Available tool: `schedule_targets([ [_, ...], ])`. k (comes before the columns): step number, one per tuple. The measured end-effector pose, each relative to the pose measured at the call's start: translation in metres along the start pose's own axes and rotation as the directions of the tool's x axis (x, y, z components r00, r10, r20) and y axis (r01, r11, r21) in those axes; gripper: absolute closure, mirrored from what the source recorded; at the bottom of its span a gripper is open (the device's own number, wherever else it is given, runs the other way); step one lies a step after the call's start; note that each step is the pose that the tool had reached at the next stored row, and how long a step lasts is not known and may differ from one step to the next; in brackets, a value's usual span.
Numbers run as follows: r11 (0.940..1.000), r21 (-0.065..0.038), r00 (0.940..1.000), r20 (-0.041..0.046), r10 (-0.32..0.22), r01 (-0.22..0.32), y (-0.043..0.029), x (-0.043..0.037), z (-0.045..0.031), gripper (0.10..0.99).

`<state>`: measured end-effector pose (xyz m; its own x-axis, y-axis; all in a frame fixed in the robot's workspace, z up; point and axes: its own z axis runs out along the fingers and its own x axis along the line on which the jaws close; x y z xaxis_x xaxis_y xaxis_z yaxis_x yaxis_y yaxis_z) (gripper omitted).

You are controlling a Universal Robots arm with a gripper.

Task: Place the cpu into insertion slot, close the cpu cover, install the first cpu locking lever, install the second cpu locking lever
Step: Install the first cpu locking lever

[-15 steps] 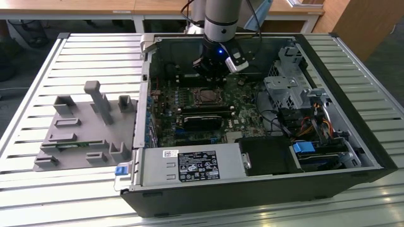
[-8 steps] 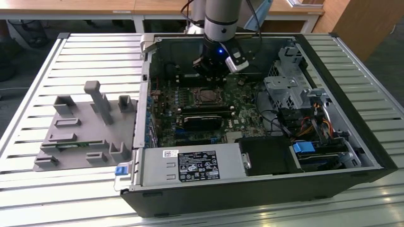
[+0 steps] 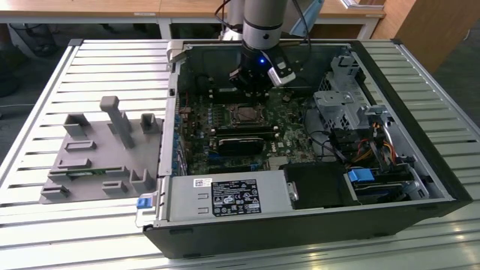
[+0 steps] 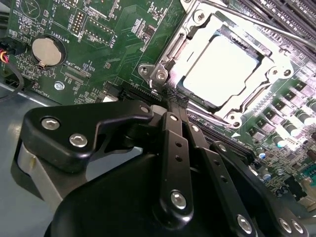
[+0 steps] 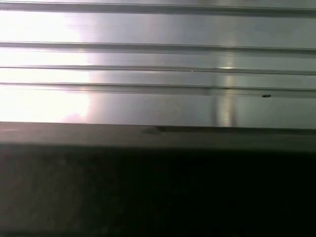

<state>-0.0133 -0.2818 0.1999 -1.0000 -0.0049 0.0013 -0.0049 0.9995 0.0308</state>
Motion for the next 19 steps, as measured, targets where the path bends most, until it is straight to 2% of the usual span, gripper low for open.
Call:
schedule_targets([
  [9, 1.0, 0.009, 1.0, -0.0001, 0.0, 0.0, 0.0001, 0.0, 0.0034, 0.98],
  [19, 1.0, 0.007, 1.0, 0.0003, 0.0, 0.0, 0.0033, 0.0, 0.0039, 0.98],
])
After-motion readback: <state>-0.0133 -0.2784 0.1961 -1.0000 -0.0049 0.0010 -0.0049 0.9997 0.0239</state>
